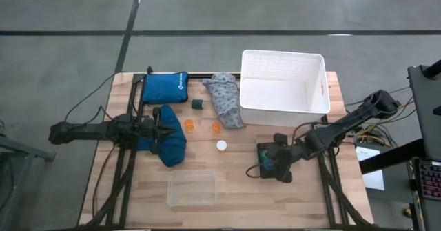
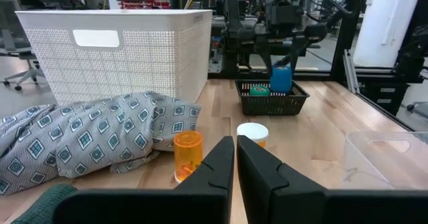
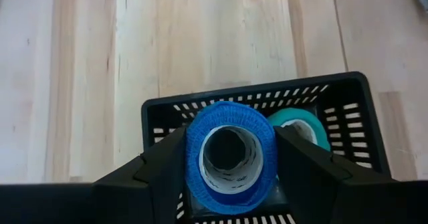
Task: Pick & place medical supplies in basket/bin
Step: Put the blue bandage into the black bin, then put the green bandage into the black bin
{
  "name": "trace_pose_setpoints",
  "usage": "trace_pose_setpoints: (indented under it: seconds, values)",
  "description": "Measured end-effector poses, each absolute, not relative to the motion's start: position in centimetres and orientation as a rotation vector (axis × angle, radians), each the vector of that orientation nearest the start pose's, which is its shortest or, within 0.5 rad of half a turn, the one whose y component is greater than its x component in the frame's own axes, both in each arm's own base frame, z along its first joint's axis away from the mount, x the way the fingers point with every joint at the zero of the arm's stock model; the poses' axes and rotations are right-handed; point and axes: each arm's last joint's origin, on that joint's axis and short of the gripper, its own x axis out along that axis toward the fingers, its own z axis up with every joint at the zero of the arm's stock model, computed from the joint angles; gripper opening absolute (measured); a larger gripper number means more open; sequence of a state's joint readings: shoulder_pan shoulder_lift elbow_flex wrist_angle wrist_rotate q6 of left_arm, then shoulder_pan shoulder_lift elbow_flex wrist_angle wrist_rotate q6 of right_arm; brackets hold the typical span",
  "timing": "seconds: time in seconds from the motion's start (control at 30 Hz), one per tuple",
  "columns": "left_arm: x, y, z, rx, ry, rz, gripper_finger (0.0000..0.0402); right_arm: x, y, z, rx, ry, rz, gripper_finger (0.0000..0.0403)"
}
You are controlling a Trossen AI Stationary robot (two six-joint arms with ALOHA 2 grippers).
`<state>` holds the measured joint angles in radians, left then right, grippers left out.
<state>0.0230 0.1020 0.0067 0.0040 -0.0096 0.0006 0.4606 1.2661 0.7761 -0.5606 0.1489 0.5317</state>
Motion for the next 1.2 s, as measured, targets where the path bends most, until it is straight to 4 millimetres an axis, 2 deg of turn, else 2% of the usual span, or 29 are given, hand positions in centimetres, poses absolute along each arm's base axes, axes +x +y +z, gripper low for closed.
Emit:
trace_pose_setpoints:
  seconds: [0.43,0.9,1.2]
  values:
    - [10.3,0.3,15.8,0.000,0.091,0.033,0.0026,22.3,10.9,18.2,0.137,1.154,0.026,0.0207]
    - [10.3,0.3,15.8,-0.001,0.091,0.033,0.0026,22.9,11.1,18.2,0.144,1.119,0.037,0.0211]
    - [10.3,0.3,15.8,-0.004,0.091,0.033,0.0026,22.9,11.1,18.2,0.133,1.108,0.014,0.0256]
